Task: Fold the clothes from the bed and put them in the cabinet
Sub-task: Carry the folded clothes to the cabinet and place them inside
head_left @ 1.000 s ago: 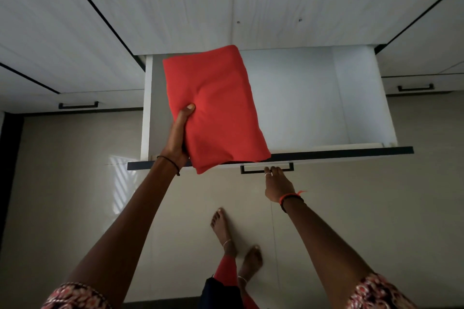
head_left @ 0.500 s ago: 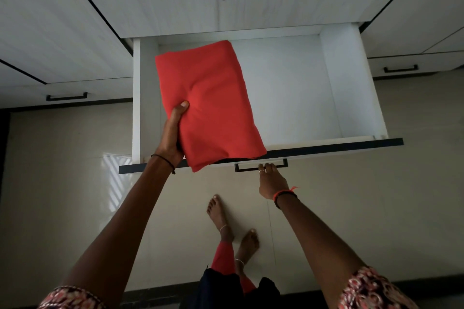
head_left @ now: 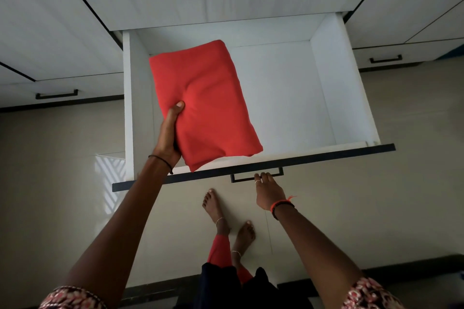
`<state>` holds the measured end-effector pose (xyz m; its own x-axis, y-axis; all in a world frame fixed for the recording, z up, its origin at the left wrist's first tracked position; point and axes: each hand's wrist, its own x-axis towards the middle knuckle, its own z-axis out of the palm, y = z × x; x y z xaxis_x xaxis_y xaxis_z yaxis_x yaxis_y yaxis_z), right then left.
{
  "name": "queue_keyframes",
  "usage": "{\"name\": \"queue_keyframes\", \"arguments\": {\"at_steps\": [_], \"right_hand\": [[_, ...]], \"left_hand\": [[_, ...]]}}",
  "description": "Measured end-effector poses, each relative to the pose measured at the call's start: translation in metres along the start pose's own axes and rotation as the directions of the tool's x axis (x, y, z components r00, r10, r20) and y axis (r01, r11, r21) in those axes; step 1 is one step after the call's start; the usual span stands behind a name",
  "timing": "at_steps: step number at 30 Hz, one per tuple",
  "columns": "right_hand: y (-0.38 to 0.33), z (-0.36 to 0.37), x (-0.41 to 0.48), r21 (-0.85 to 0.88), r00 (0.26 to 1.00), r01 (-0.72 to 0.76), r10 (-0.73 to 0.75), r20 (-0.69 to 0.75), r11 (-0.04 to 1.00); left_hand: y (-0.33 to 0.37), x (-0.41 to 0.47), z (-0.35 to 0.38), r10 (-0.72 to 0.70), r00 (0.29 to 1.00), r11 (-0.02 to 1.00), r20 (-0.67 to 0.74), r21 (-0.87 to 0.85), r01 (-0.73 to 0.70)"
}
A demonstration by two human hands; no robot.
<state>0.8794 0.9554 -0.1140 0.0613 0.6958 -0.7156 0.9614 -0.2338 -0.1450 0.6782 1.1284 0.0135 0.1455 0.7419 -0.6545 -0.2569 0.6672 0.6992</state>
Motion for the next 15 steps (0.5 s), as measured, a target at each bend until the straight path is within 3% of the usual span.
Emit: {"name": "queue_keyframes", "arguments": {"at_steps": [15], "right_hand": [[0.002, 0.013, -0.018, -0.032, 0.998, 0.008, -0.006, 0.058, 0.999]], "left_hand": [[-0.012, -0.007, 0.007, 0.002, 1.0, 0.999, -0.002, 0.046, -0.001]]}}
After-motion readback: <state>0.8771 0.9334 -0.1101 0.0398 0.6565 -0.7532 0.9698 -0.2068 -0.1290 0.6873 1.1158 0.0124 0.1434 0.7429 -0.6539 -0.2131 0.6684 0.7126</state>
